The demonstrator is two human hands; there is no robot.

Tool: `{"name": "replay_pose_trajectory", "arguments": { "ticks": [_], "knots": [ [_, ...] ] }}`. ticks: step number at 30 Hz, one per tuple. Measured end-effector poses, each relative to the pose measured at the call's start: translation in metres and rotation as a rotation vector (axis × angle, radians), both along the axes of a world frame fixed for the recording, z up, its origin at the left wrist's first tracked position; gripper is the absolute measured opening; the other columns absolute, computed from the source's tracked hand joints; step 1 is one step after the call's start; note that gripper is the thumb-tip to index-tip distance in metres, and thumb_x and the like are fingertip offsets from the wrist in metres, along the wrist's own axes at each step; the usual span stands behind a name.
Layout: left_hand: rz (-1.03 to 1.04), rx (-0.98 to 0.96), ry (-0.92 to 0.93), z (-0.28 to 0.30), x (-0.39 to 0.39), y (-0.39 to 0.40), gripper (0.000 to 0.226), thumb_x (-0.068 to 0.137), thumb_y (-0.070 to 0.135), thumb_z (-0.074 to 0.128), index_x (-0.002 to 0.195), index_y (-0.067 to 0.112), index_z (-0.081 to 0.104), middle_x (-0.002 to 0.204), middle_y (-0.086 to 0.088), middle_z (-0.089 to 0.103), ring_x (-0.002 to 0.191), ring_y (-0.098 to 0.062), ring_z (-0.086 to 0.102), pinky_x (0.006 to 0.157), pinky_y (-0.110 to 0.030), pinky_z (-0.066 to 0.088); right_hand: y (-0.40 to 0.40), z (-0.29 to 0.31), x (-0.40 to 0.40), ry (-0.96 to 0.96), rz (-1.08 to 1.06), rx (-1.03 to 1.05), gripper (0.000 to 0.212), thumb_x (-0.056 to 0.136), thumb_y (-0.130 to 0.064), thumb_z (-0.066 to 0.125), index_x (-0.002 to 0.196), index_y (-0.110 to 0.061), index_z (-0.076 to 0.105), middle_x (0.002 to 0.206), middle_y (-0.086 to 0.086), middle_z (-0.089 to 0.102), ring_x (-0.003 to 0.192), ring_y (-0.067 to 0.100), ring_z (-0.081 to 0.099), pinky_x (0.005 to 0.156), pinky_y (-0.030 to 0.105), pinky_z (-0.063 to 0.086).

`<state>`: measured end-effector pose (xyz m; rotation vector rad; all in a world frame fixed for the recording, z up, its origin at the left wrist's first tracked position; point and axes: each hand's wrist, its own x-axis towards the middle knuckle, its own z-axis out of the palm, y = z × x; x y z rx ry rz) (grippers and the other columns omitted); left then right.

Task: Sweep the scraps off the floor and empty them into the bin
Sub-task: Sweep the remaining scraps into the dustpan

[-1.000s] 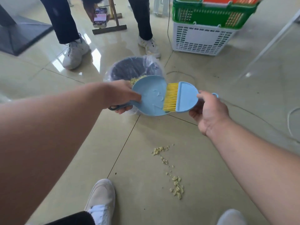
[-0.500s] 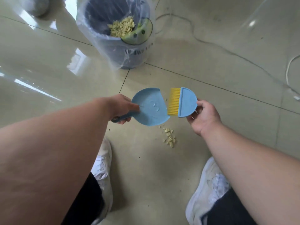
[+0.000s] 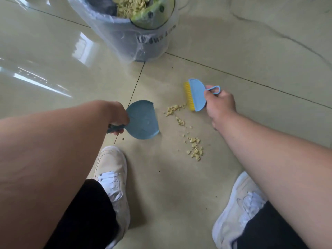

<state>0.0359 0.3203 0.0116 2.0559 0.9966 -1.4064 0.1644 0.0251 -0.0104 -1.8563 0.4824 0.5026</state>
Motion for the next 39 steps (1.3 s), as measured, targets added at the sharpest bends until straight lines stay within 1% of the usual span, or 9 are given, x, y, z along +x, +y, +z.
{"name": "replay_pose_trajectory", "arguments": {
  "ticks": [2, 4, 7, 10, 14, 22, 29, 36, 39],
  "knots": [
    [0.004, 0.010, 0.041, -0.004, 0.000, 0.008, 0.022, 0.101, 0.003, 0.047, 0.099, -0.004, 0.067, 0.067, -0.013, 0.072, 0.042, -0.022, 0.057, 0.043, -0.020, 0.037, 0.010, 0.008, 0.016, -0.209, 0.213, -0.180, 0.023, 0.093, -0.025, 0.061, 0.111, -0.024, 0.075, 0.100, -0.006, 0.075, 0.090, 0.011, 0.068, 0.080, 0.021, 0.051],
    [0.019, 0.008, 0.057, -0.005, 0.000, 0.015, 0.019, 0.103, 0.002, 0.047, 0.098, -0.002, 0.065, 0.072, -0.013, 0.071, 0.052, -0.023, 0.060, 0.047, -0.021, 0.036, 0.017, 0.011, 0.030, -0.374, 0.442, -0.338, 0.030, 0.097, -0.025, 0.056, 0.123, -0.022, 0.072, 0.111, -0.003, 0.075, 0.102, 0.014, 0.067, 0.085, 0.018, 0.045],
    [0.046, 0.010, 0.067, -0.008, 0.001, 0.023, 0.018, 0.104, 0.002, 0.048, 0.098, -0.002, 0.065, 0.078, -0.014, 0.069, 0.066, -0.026, 0.059, 0.050, -0.023, 0.034, 0.016, -0.003, 0.031, -0.432, 0.746, -0.485, 0.037, 0.095, -0.020, 0.055, 0.130, -0.023, 0.068, 0.125, 0.004, 0.072, 0.114, 0.027, 0.065, 0.095, 0.030, 0.049],
    [0.046, 0.012, 0.093, -0.011, 0.000, 0.027, 0.020, 0.103, 0.001, 0.049, 0.097, -0.004, 0.067, 0.074, -0.014, 0.069, 0.060, -0.025, 0.058, 0.048, -0.023, 0.035, 0.006, -0.017, 0.007, -0.462, 1.014, -0.530, 0.044, 0.087, -0.013, 0.057, 0.129, -0.022, 0.067, 0.128, 0.007, 0.069, 0.117, 0.032, 0.062, 0.099, 0.037, 0.049],
    [0.018, 0.013, 0.067, -0.014, 0.000, 0.022, 0.020, 0.102, 0.002, 0.051, 0.091, -0.003, 0.067, 0.067, -0.013, 0.067, 0.053, -0.024, 0.055, 0.049, -0.023, 0.036, -0.012, -0.027, -0.036, -0.577, 1.341, -0.523, 0.047, 0.083, -0.017, 0.048, 0.125, -0.018, 0.068, 0.127, 0.004, 0.070, 0.119, 0.030, 0.064, 0.099, 0.046, 0.049],
    [-0.105, 0.006, 0.084, -0.015, -0.012, 0.009, 0.029, 0.101, 0.005, 0.052, 0.101, -0.009, 0.077, 0.083, -0.018, 0.076, 0.063, -0.028, 0.066, 0.045, -0.023, 0.044, -0.054, -0.035, -0.097, -0.830, 1.591, -0.508, 0.048, 0.078, -0.011, 0.051, 0.123, -0.020, 0.065, 0.129, 0.002, 0.066, 0.118, 0.028, 0.062, 0.099, 0.042, 0.045],
    [-0.222, 0.032, 0.085, -0.003, -0.034, 0.002, 0.031, 0.101, 0.006, 0.053, 0.104, -0.010, 0.080, 0.101, -0.023, 0.083, 0.076, -0.033, 0.071, 0.055, -0.030, 0.051, -0.079, -0.008, -0.107, -0.851, 1.683, -0.495, 0.050, 0.081, -0.016, 0.034, 0.117, -0.015, 0.070, 0.117, 0.002, 0.073, 0.110, 0.028, 0.069, 0.093, 0.044, 0.054],
    [-0.307, 0.064, 0.046, 0.002, -0.038, -0.016, 0.029, 0.099, 0.007, 0.055, 0.088, -0.003, 0.080, 0.080, -0.016, 0.081, 0.060, -0.027, 0.069, 0.045, -0.023, 0.048, -0.110, 0.010, -0.115, -0.870, 1.751, -0.556, 0.038, 0.088, -0.017, 0.043, 0.117, -0.021, 0.067, 0.121, -0.002, 0.069, 0.118, 0.029, 0.061, 0.110, 0.048, 0.040],
    [-0.344, 0.069, 0.043, 0.005, -0.043, -0.022, 0.030, 0.099, 0.005, 0.054, 0.093, -0.004, 0.082, 0.082, -0.016, 0.083, 0.058, -0.026, 0.070, 0.042, -0.022, 0.048, -0.137, 0.025, -0.137, -0.720, 1.884, -0.468, 0.036, 0.088, -0.020, 0.040, 0.113, -0.024, 0.064, 0.114, -0.006, 0.069, 0.108, 0.027, 0.063, 0.097, 0.043, 0.048]
  ]
}}
